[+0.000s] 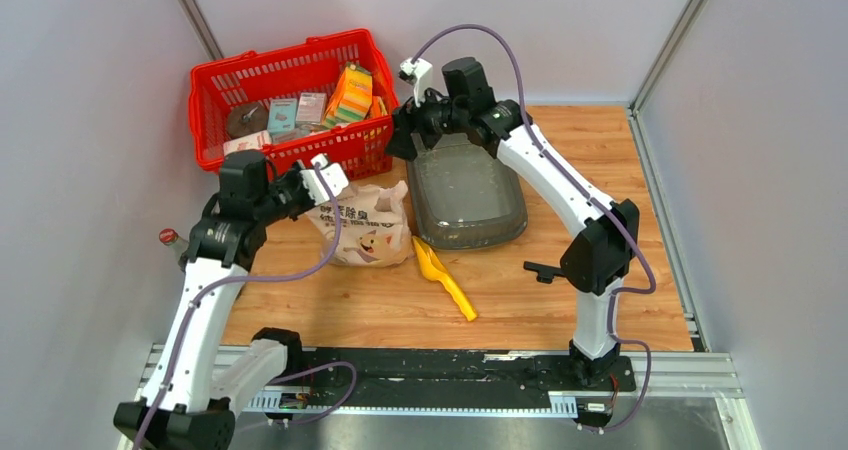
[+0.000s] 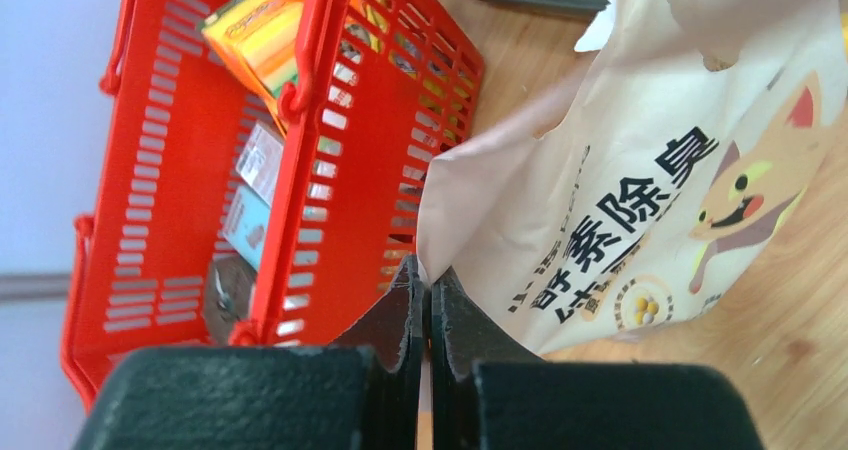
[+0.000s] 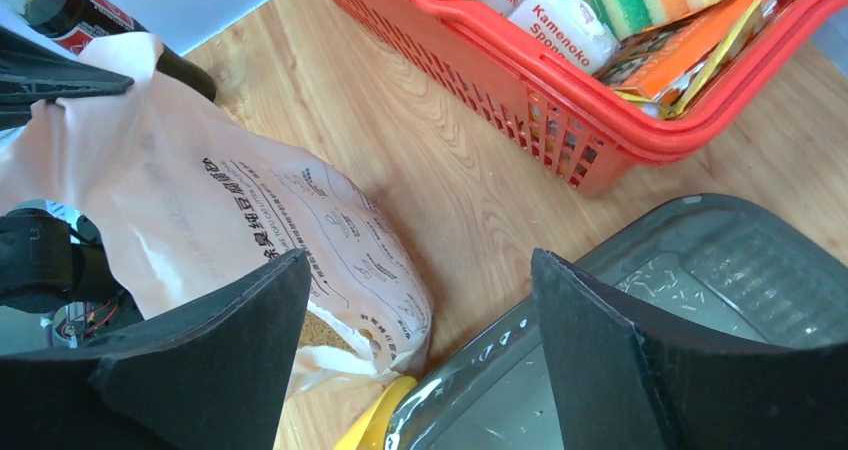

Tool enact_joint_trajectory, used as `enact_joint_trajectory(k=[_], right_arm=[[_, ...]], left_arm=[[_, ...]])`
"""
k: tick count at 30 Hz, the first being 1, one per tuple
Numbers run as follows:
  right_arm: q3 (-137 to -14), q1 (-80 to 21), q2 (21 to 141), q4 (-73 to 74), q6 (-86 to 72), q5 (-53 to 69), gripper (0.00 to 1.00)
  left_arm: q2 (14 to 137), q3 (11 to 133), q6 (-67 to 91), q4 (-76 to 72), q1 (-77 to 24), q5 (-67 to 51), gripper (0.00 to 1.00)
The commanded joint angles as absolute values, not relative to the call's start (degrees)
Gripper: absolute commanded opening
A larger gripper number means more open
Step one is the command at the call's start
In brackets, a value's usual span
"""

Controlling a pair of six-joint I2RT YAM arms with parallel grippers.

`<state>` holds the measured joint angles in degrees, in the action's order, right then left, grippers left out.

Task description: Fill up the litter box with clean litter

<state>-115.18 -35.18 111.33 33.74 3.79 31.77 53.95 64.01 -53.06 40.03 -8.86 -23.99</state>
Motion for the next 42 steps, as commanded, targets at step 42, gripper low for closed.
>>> enact_joint_trajectory(k=[42], right_arm=[[-112.0, -56.3, 109.6, 67.4, 2.2, -14.3, 0.99]], left_arm=[[24.6, 53.0, -6.5, 32.5, -8.9, -9.9, 0.00]])
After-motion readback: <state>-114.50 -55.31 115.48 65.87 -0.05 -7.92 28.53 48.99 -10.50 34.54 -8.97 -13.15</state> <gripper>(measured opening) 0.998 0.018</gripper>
